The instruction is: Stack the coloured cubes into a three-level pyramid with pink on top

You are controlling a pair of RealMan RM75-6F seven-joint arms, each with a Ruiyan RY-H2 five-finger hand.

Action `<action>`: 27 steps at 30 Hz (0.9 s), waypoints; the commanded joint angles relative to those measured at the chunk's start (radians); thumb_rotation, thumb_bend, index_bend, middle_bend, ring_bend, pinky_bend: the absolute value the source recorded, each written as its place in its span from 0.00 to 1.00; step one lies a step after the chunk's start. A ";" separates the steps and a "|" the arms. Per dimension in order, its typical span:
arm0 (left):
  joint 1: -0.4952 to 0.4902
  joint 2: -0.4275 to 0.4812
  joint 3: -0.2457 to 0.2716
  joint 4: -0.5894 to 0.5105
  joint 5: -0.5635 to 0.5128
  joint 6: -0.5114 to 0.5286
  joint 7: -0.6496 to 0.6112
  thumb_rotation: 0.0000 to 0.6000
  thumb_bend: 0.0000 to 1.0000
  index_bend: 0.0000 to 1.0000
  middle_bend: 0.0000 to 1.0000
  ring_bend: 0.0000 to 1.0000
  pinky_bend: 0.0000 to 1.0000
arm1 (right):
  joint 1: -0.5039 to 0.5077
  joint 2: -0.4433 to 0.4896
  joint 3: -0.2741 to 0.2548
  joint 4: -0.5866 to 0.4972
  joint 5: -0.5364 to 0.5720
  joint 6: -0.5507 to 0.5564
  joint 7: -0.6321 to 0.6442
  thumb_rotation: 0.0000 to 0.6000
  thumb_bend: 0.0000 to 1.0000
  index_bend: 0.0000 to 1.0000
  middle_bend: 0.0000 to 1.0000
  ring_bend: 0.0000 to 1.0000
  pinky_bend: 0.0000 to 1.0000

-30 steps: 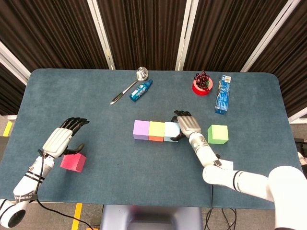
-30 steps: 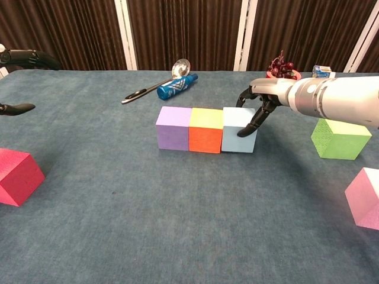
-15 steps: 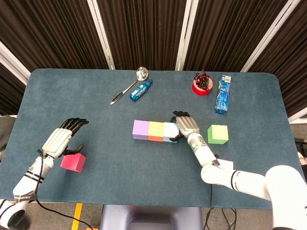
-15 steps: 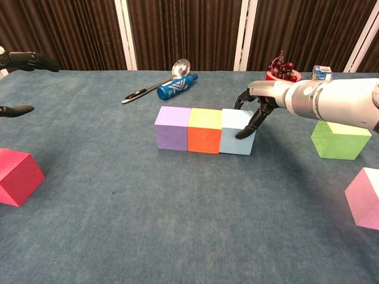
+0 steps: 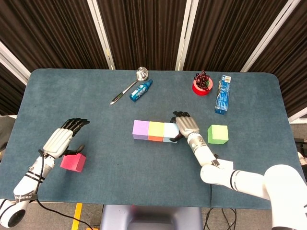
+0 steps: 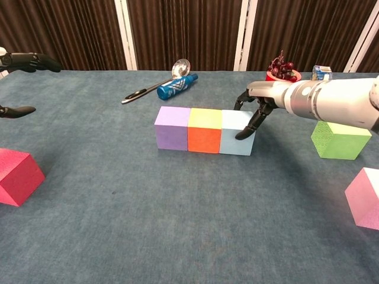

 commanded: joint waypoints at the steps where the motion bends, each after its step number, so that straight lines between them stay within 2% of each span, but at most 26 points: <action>1: 0.001 0.002 -0.001 -0.001 -0.001 0.000 -0.002 1.00 0.38 0.11 0.07 0.05 0.07 | 0.003 -0.003 0.001 0.002 -0.001 -0.001 0.000 1.00 0.36 0.54 0.17 0.00 0.09; 14: 0.003 -0.001 -0.003 0.005 -0.003 -0.007 -0.007 1.00 0.38 0.11 0.07 0.05 0.07 | 0.018 -0.019 0.003 0.018 0.008 -0.003 -0.007 1.00 0.36 0.52 0.17 0.00 0.07; 27: 0.001 -0.002 -0.003 0.003 0.001 -0.013 0.001 1.00 0.38 0.10 0.07 0.04 0.07 | 0.019 -0.015 -0.008 0.005 0.008 -0.003 -0.011 1.00 0.36 0.32 0.17 0.00 0.02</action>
